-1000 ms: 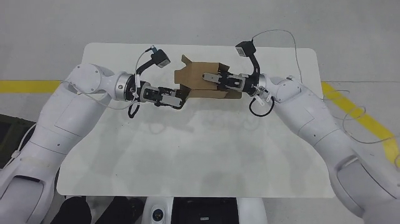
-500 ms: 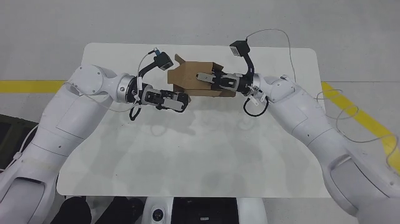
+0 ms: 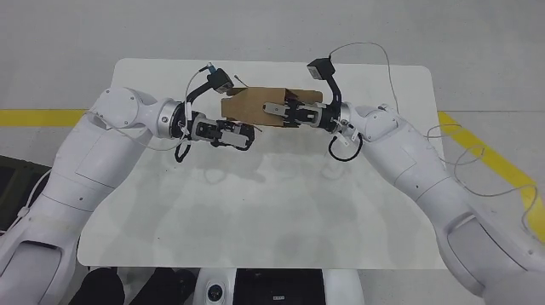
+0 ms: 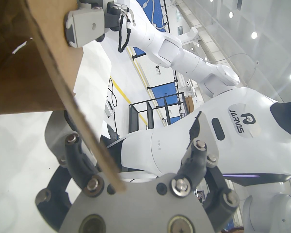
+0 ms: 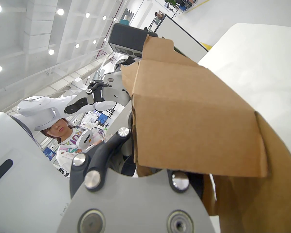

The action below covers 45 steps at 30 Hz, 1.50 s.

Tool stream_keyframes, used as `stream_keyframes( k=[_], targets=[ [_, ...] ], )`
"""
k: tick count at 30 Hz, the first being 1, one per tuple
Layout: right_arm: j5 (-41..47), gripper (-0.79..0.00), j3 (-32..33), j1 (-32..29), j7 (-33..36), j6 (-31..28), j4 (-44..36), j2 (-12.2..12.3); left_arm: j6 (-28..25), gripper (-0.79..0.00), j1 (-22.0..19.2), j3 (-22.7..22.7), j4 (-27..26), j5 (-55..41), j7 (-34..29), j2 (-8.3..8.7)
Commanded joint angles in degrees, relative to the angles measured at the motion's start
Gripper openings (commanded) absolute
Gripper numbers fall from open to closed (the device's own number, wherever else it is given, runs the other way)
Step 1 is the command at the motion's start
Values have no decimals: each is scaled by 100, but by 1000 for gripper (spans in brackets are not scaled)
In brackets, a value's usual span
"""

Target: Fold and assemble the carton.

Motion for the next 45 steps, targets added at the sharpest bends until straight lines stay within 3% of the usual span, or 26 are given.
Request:
stream_keyframes(
  k=[1,13,20,29,37,45],
  targets=[
    [13,-785,11,-10,28,28,-26,1,5,0,-6,-10,17,2,-5,-5],
    [-104,-785,338,-29,-11,-11,207,134,1,0,-34,-170,149,51,-1,8],
    [-14,-785,580,-237,175,174,-32,333,-328,0,-174,-293,771,531,328,25],
    [177,-785,828,-542,549,548,-661,574,-774,0,-459,-120,1411,1714,981,-66],
    [298,-785,982,-667,654,653,-1022,675,-890,0,-494,56,1422,2631,1579,-141],
    [345,-785,895,-631,680,680,-1098,626,-896,0,-455,96,1214,2588,1441,-173]
  ],
)
